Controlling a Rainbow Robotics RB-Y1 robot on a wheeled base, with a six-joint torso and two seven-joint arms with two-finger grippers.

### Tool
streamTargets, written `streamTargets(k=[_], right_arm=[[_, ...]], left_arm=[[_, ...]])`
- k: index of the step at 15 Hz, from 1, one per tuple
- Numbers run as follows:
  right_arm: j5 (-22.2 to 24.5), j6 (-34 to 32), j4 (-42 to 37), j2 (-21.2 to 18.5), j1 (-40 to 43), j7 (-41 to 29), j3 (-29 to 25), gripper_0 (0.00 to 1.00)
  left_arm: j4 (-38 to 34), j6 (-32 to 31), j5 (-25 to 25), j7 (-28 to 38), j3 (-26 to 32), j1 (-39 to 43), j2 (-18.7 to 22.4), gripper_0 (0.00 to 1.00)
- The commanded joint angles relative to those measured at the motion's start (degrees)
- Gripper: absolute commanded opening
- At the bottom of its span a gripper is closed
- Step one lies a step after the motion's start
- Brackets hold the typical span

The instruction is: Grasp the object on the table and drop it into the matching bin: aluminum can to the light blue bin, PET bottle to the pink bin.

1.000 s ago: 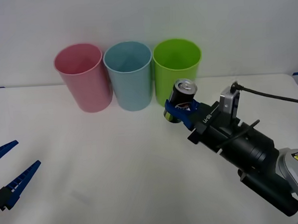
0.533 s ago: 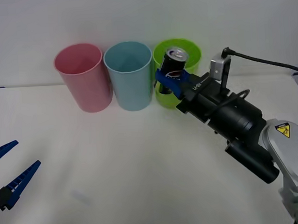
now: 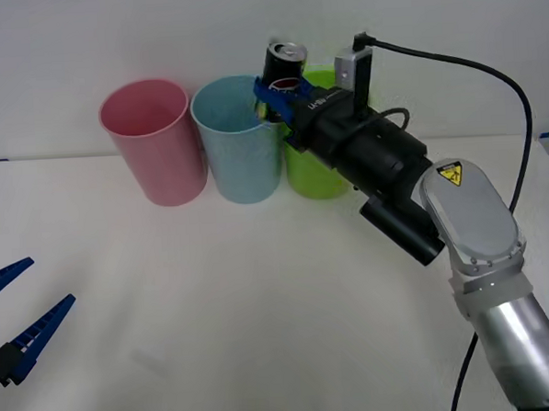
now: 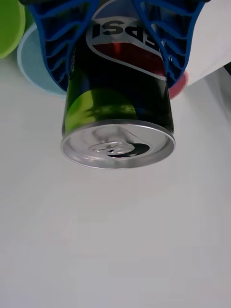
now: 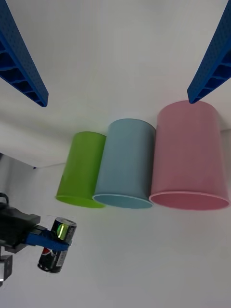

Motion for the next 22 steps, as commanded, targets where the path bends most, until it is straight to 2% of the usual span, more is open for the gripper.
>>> streamTargets(k=[1, 3, 7, 13, 21, 22], right_arm=[[3.78, 0.1, 7.42, 3.86, -5.54, 0.17, -2.63, 0.0], [6.24, 0.46, 12.96, 6.59, -9.75, 0.61, -4.83, 0.0], [7.38, 5.29, 22.89, 9.4, -16.87, 1.84, -5.0, 0.0], [7.47, 10.83, 34.23, 9.96, -24.96, 4.21, -5.09, 0.0], [7.3, 11.62, 35.99, 9.96, -25.93, 5.62, -4.83, 0.0], [7.12, 11.53, 35.99, 9.96, -25.93, 5.71, -4.83, 0.12]], left_arm=[[0.0, 0.0, 0.0, 0.0, 0.0, 0.0, 0.0, 1.0], [0.0, 0.0, 0.0, 0.0, 0.0, 0.0, 0.0, 1.0], [0.0, 0.0, 0.0, 0.0, 0.0, 0.0, 0.0, 1.0], [0.0, 0.0, 0.0, 0.0, 0.0, 0.0, 0.0, 1.0], [0.0, 0.0, 0.0, 0.0, 0.0, 0.0, 0.0, 1.0], [0.0, 0.0, 0.0, 0.0, 0.0, 0.0, 0.0, 1.0]])
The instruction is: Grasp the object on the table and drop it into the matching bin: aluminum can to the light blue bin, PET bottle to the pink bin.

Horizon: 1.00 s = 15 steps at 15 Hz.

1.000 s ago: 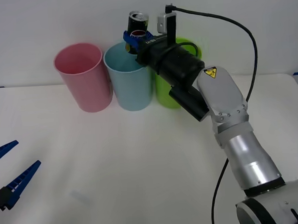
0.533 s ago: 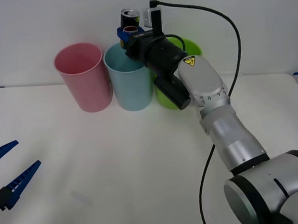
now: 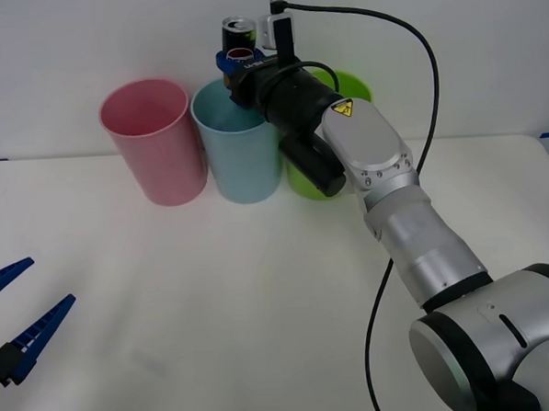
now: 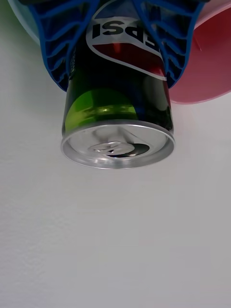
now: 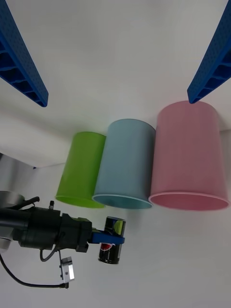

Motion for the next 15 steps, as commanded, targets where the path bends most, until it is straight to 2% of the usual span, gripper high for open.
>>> streamTargets(k=[1, 2, 7, 10, 15], right_arm=[[-0.35, 0.0, 0.0, 0.0, 0.0, 0.16, 0.07, 0.63], [-0.35, 0.0, 0.0, 0.0, 0.0, 0.25, 0.07, 1.0], [-0.71, 0.0, 0.0, 0.0, 0.09, 0.69, 0.07, 1.0], [-2.46, -0.7, -0.27, 0.0, 0.7, 1.56, 0.07, 1.0], [-3.25, -3.25, -11.43, -0.74, 8.61, 2.71, 1.56, 1.0]], left_arm=[[0.0, 0.0, 0.0, 0.0, 0.0, 0.0, 0.0, 1.0], [0.0, 0.0, 0.0, 0.0, 0.0, 0.0, 0.0, 1.0], [0.0, 0.0, 0.0, 0.0, 0.0, 0.0, 0.0, 1.0], [0.0, 0.0, 0.0, 0.0, 0.0, 0.0, 0.0, 1.0], [0.0, 0.0, 0.0, 0.0, 0.0, 0.0, 0.0, 1.0]])
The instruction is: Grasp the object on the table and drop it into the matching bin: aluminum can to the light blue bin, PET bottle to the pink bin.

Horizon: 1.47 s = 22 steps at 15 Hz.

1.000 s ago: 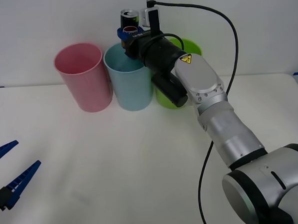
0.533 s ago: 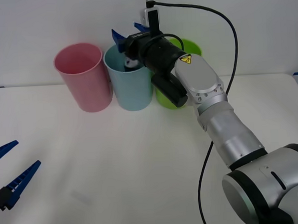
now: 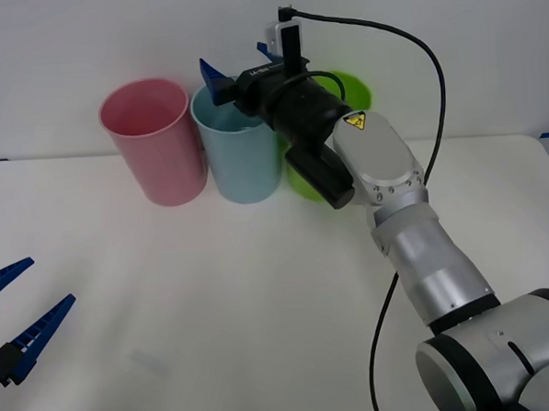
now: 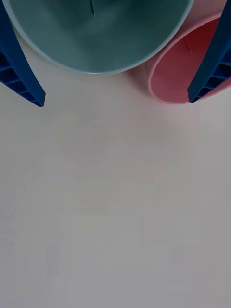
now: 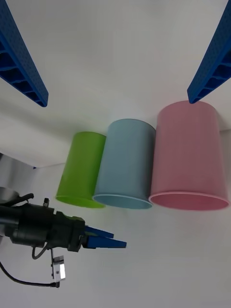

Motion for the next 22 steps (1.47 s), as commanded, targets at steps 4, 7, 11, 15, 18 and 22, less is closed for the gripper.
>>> streamTargets(k=[4, 7, 11, 15, 18, 22], right_arm=[[-4.15, -3.36, -15.57, -6.35, 11.82, -0.09, 5.59, 1.0], [-7.22, -3.63, -25.41, -11.71, 19.47, -0.26, 9.37, 1.0], [-10.03, -4.42, -37.54, -18.48, 30.37, 0.09, 11.31, 1.0], [-14.08, -6.97, -46.77, -24.46, 41.62, 1.85, 10.69, 1.0], [-18.47, -12.33, -49.58, -27.01, 49.0, 9.32, 6.56, 1.0], [-21.72, -19.54, -49.93, -27.27, 55.94, 16.35, 0.58, 1.0]], left_arm=[[0.0, 0.0, 0.0, 0.0, 0.0, 0.0, 0.0, 1.0], [0.0, 0.0, 0.0, 0.0, 0.0, 0.0, 0.0, 1.0], [0.0, 0.0, 0.0, 0.0, 0.0, 0.0, 0.0, 1.0], [0.0, 0.0, 0.0, 0.0, 0.0, 0.0, 0.0, 1.0], [0.0, 0.0, 0.0, 0.0, 0.0, 0.0, 0.0, 1.0], [0.0, 0.0, 0.0, 0.0, 0.0, 0.0, 0.0, 1.0]])
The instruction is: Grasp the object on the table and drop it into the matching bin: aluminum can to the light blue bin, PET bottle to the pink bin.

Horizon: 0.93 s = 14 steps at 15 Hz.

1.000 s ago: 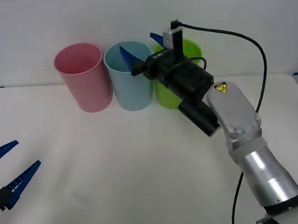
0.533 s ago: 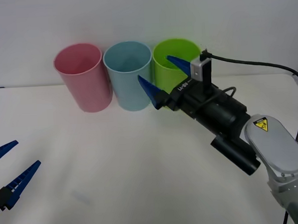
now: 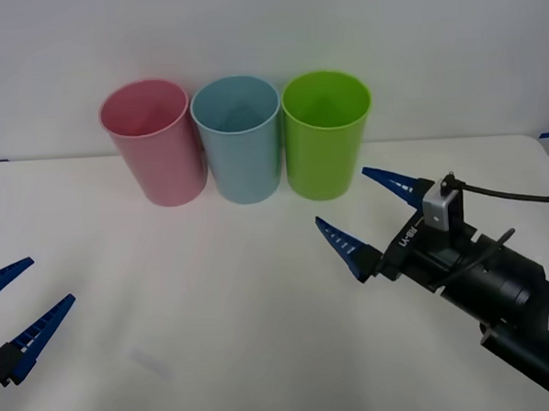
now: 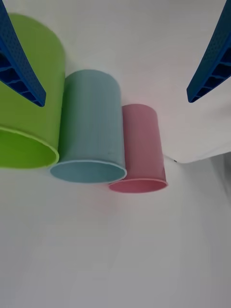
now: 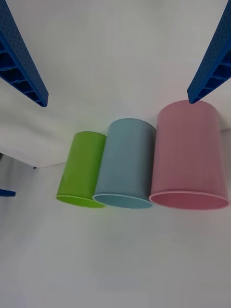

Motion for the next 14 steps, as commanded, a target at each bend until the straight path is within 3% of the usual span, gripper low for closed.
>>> streamTargets(k=[1, 6, 10, 14], right_arm=[[-2.11, -4.27, -0.08, 0.08, 4.17, 4.3, -3.84, 1.0], [-5.1, -12.18, 0.01, 0.87, 12.26, 7.55, -12.36, 1.0], [-6.77, -14.99, 0.09, 0.87, 16.3, 8.95, -16.23, 1.0], [-8.62, -25.01, 6.69, 1.4, 15.6, 10.01, -22.38, 1.0]], left_arm=[[0.0, 0.0, 0.0, 0.0, 0.0, 0.0, 0.0, 1.0], [0.0, 0.0, 0.0, 0.0, 0.0, 0.0, 0.0, 1.0], [0.0, 0.0, 0.0, 0.0, 0.0, 0.0, 0.0, 1.0], [0.0, 0.0, 0.0, 0.0, 0.0, 0.0, 0.0, 1.0]])
